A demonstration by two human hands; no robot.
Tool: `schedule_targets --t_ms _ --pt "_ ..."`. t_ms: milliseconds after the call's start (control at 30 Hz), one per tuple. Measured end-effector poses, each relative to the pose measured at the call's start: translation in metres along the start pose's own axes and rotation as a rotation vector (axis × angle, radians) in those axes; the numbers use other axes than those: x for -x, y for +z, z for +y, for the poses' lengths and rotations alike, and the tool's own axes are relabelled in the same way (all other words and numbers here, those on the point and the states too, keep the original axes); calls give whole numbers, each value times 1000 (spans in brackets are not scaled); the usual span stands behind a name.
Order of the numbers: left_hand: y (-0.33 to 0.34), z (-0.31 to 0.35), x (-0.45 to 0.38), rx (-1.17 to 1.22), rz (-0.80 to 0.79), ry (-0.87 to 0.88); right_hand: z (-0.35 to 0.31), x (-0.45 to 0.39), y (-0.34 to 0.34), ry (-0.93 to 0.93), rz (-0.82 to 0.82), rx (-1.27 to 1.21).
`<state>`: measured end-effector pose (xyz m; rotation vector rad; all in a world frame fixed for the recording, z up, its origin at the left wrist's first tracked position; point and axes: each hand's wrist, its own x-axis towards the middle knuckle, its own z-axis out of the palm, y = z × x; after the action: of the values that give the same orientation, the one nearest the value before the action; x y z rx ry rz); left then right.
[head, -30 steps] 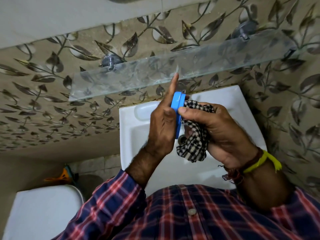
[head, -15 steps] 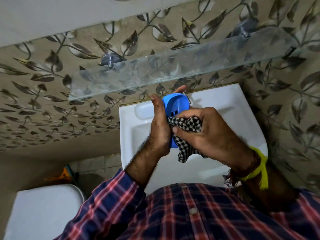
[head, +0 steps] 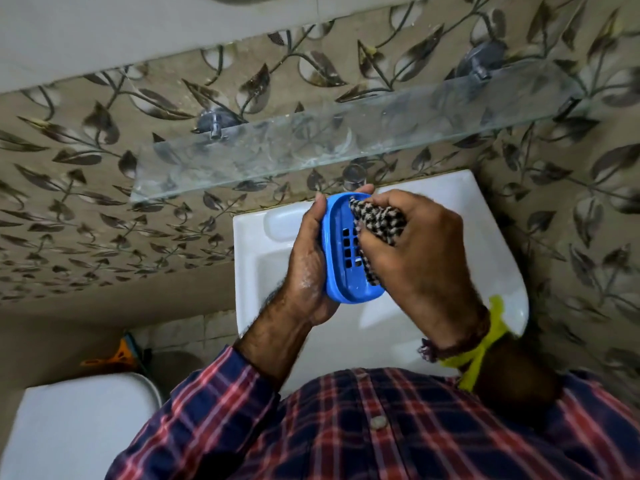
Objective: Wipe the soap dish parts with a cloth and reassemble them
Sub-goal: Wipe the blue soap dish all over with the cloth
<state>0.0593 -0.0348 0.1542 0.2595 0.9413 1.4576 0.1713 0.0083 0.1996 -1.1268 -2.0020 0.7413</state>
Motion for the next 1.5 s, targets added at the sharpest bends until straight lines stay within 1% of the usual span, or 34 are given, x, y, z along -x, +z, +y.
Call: schedule_targets --t_ms 67,200,333,400,467,533,600,700,767,833,900,1000,1033,1133,1167,1233,1300,1333,1433,1500 --pt "1 -2 2 -21 7 15 -3 7 11 -45 30 22" --pt "-3 -10 1 -51 37 29 0 14 21 -120 -49 41" --pt "-9 -5 0 -43 3 63 4 11 18 -234 -196 49" --pt "-10 -6 0 -33 -12 69 8 14 11 -314 -255 135" --pt "-10 -9 1 -23 -13 39 11 10 6 -344 -228 212" --pt "-9 -11 2 -14 30 5 9 1 8 -314 -198 224" --pt "-11 -8 2 -1 24 14 5 2 11 -322 -227 216" --pt "-12 2 2 -43 -9 70 7 15 5 -421 -302 236" --pt "-11 -1 2 -55 -20 71 8 13 2 -397 -251 216" --pt "-8 -6 2 -46 5 32 7 3 7 -340 -190 211" --pt "-7 -4 4 -35 14 18 3 1 10 -365 -247 257" --pt "-8 6 5 -40 -39 55 6 13 -1 -487 -360 313" --pt "-8 6 5 -45 -46 54 7 15 -4 -482 -359 299" --pt "-7 0 4 -75 -37 42 8 7 -1 -372 -283 204" --pt "-7 0 4 -74 -36 40 5 7 1 -366 -290 225" --pt "-8 5 6 -50 -43 45 3 13 2 -445 -371 315" --pt "-8 9 7 -44 -71 44 5 20 -5 -508 -450 335" --pt "-8 9 7 -57 -74 43 7 21 -8 -499 -457 320" --pt "-7 7 4 -84 -47 51 9 17 -7 -412 -378 279" --pt "-8 10 4 -82 -54 52 7 21 -4 -459 -391 328"
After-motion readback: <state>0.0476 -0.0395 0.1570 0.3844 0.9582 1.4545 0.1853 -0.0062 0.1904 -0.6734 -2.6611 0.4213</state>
